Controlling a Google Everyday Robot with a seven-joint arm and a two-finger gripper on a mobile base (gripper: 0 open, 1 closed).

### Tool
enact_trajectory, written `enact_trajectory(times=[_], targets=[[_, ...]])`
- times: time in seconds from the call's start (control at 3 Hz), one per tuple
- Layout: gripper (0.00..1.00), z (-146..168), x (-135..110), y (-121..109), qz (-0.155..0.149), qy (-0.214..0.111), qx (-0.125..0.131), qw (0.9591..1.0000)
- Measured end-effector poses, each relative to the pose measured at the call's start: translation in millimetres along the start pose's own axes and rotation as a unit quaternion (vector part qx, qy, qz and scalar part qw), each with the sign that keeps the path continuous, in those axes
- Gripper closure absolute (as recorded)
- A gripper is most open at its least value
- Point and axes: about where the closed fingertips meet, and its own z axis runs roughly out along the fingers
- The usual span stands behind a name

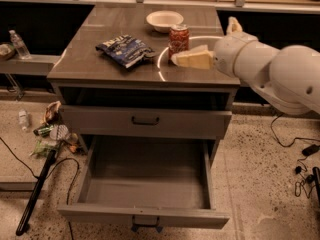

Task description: Pick coke can from middle drawer and place on counter

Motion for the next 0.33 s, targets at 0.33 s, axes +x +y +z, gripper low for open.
enact_trajectory(times=[0.33], targets=[[0.00,-7.3,-9.8,-2.7,0.006,-0.008,0.001,0.9999]])
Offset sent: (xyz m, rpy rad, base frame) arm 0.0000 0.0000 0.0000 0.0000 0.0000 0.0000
